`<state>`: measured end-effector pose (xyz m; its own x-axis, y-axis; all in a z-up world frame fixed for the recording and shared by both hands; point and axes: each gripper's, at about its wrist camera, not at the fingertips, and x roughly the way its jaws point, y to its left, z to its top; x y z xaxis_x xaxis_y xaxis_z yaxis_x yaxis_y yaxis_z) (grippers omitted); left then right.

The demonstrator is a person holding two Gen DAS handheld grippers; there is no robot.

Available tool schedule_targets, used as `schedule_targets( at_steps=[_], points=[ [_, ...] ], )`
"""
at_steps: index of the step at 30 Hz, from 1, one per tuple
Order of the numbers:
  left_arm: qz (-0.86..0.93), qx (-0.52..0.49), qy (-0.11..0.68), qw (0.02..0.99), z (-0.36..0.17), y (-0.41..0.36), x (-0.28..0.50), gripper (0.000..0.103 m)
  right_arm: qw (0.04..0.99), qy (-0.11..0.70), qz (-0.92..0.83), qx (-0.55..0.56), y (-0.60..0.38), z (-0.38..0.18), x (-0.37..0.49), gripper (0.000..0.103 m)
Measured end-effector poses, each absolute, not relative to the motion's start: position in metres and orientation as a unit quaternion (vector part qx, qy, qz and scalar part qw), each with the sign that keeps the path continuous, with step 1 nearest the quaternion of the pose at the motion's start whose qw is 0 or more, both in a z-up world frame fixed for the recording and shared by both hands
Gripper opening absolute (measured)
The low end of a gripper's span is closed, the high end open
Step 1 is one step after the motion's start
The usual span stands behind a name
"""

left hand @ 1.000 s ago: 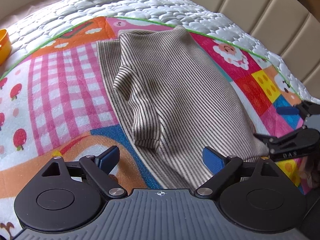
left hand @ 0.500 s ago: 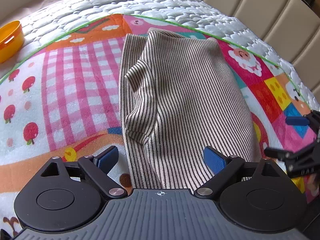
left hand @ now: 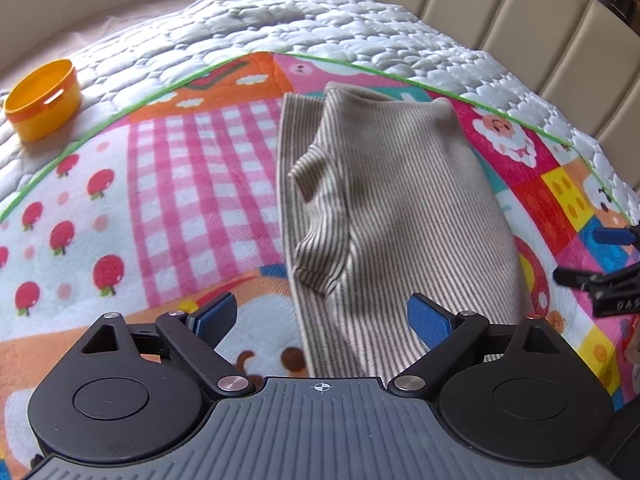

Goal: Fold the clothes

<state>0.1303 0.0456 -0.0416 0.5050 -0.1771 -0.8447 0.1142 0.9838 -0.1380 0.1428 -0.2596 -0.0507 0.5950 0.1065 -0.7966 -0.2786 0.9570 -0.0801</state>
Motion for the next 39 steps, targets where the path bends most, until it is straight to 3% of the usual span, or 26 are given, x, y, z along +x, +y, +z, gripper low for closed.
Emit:
schedule_targets(
  at_steps=[6, 11, 15, 20, 27, 30, 35, 39],
  points=[
    [-0.083, -0.001, 0.491, 0.867, -0.048, 0.038, 0.135, 0.096, 0.886, 0.408, 0.200, -0.092, -0.207, -0.041, 0.125, 0.103],
    [-0.086, 0.020, 0.485, 0.870, -0.048, 0.034, 0.131, 0.096, 0.850, 0.431, 0.221, -0.205, -0.160, -0.072, 0.108, 0.103],
    [-0.084, 0.015, 0.485, 0.871, -0.047, 0.037, 0.132, 0.096, 0.870, 0.395, 0.217, -0.200, -0.165, -0.054, 0.099, 0.103],
    [-0.085, 0.008, 0.483, 0.871, -0.046, 0.041, 0.132, 0.097, 0.854, 0.351, 0.338, -0.184, -0.144, -0.028, 0.069, 0.103],
    [-0.078, 0.000, 0.480, 0.874, -0.045, 0.047, 0.133, 0.098, 0.800, 0.344, 0.344, -0.350, -0.090, -0.075, 0.042, 0.103],
    [-0.075, -0.005, 0.475, 0.877, -0.042, 0.050, 0.132, 0.099, 0.815, 0.381, 0.321, -0.294, -0.100, -0.078, 0.064, 0.103],
    [-0.093, 0.007, 0.456, 0.885, -0.029, 0.049, 0.126, 0.099, 0.835, 0.477, 0.272, -0.045, -0.160, -0.066, 0.113, 0.101],
    [-0.160, 0.031, 0.429, 0.889, -0.014, 0.042, 0.115, 0.102, 0.827, 0.495, 0.266, -0.025, -0.164, -0.072, 0.120, 0.101]
  ],
)
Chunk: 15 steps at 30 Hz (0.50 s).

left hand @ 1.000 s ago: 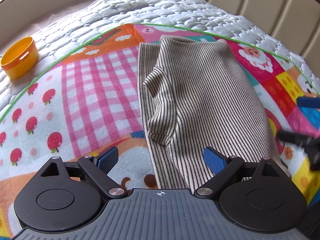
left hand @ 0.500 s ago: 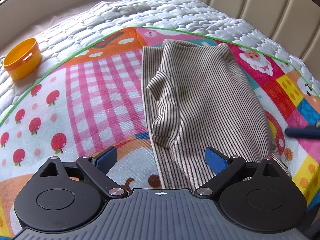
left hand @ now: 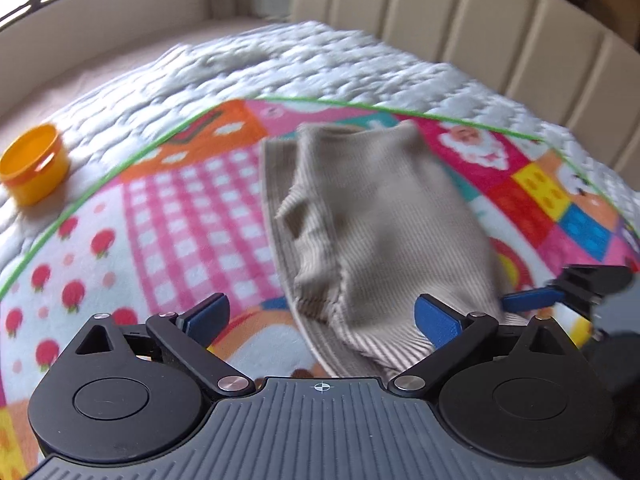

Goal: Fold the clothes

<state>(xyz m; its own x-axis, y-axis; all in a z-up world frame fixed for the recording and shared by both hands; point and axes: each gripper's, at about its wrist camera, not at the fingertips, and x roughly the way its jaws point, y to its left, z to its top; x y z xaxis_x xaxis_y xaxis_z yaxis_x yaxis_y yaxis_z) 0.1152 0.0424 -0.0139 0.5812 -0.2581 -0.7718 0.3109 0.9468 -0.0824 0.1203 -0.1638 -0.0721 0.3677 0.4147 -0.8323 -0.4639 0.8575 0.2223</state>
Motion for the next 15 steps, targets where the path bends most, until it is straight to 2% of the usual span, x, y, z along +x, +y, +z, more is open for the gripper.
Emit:
schedule_targets(
  at_steps=[10, 15],
  points=[
    [-0.246, 0.181, 0.391, 0.868, -0.024, 0.005, 0.076, 0.103, 0.819, 0.513, 0.254, 0.042, -0.176, -0.075, 0.125, 0.103],
    [-0.253, 0.207, 0.386, 0.863, -0.027, 0.004, 0.068, 0.103, 0.820, 0.512, 0.253, 0.037, -0.174, -0.074, 0.124, 0.103]
  ],
)
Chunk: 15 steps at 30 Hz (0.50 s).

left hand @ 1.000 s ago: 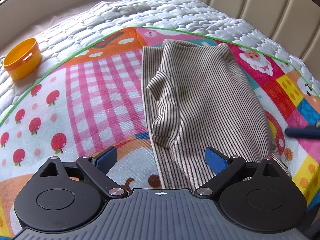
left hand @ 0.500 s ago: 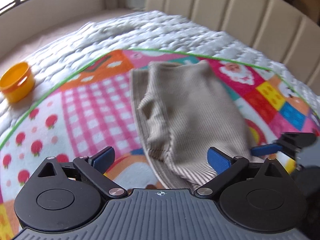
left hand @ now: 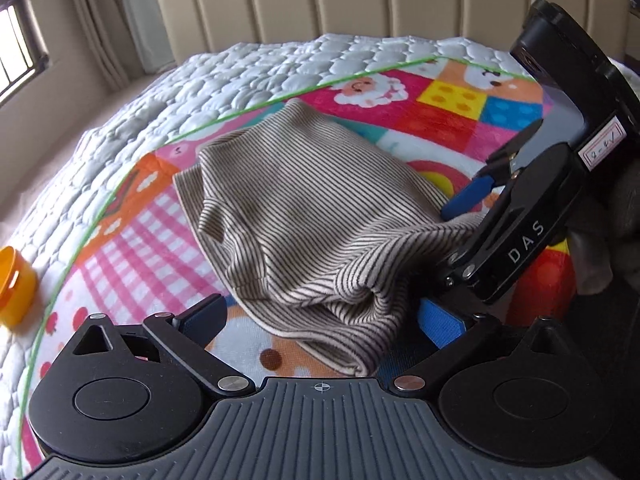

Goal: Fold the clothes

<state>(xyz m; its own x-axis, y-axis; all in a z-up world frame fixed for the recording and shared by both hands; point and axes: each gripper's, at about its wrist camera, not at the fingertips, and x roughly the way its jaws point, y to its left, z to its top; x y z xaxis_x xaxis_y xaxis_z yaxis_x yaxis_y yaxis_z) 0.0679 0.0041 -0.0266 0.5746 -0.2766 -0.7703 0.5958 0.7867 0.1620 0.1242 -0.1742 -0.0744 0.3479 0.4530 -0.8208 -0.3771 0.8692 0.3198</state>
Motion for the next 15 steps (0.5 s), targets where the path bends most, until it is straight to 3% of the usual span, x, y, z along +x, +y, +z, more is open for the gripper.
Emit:
schedule_targets(
  at_steps=[10, 15],
  points=[
    [-0.274, 0.262, 0.400, 0.834, -0.043, -0.008, 0.061, 0.103, 0.823, 0.507, 0.255, 0.027, -0.173, -0.074, 0.123, 0.103],
    [-0.233, 0.281, 0.396, 0.843, -0.056, -0.010, 0.072, 0.103, 0.848, 0.459, 0.259, -0.059, -0.157, -0.061, 0.105, 0.103]
  ],
)
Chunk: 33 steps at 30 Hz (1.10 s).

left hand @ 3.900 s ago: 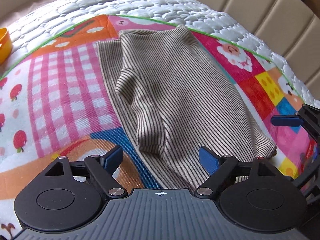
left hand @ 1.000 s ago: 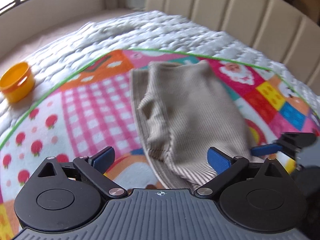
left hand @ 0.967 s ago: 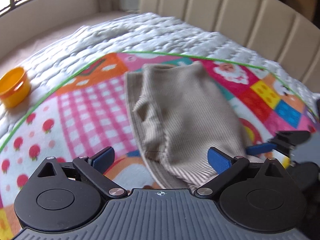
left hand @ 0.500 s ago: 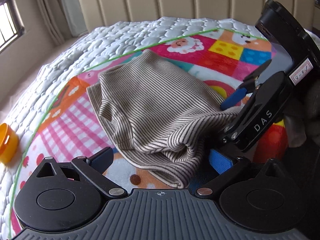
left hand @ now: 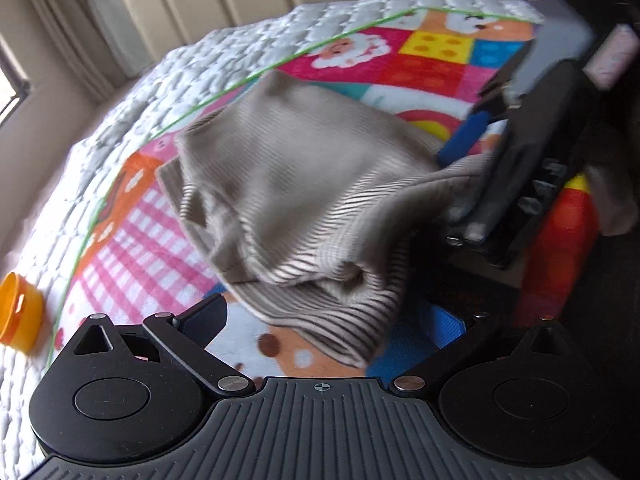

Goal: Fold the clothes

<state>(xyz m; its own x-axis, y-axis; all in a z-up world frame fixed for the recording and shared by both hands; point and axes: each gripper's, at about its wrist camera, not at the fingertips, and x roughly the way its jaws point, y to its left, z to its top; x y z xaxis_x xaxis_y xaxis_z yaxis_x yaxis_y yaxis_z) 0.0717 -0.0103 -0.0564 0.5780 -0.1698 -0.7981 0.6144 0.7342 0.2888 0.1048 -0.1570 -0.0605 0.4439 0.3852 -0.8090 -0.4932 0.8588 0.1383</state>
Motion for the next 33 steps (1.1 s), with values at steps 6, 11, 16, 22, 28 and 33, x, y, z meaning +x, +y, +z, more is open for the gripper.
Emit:
schedule_targets(
  at_steps=[6, 11, 16, 22, 28, 33],
  points=[
    [-0.215, 0.231, 0.401, 0.860, -0.055, 0.002, 0.090, 0.103, 0.862, 0.375, 0.282, -0.192, -0.138, -0.028, 0.076, 0.103],
    [-0.214, 0.157, 0.411, 0.872, -0.048, 0.018, 0.102, 0.103, 0.845, 0.348, 0.282, -0.292, -0.129, -0.021, 0.064, 0.103],
    [-0.207, 0.092, 0.426, 0.876, -0.048, 0.035, 0.115, 0.103, 0.826, 0.345, 0.266, -0.358, -0.099, -0.049, 0.063, 0.102],
    [-0.203, 0.081, 0.424, 0.879, -0.047, 0.039, 0.117, 0.103, 0.821, 0.329, 0.208, -0.418, -0.068, -0.073, 0.082, 0.067],
    [-0.206, 0.060, 0.409, 0.887, -0.039, 0.048, 0.117, 0.103, 0.788, 0.337, 0.219, -0.466, -0.067, -0.073, 0.079, 0.031],
    [-0.195, -0.007, 0.375, 0.906, -0.014, 0.084, 0.112, 0.103, 0.764, 0.341, 0.242, -0.491, -0.078, -0.056, 0.063, 0.026]
  ],
)
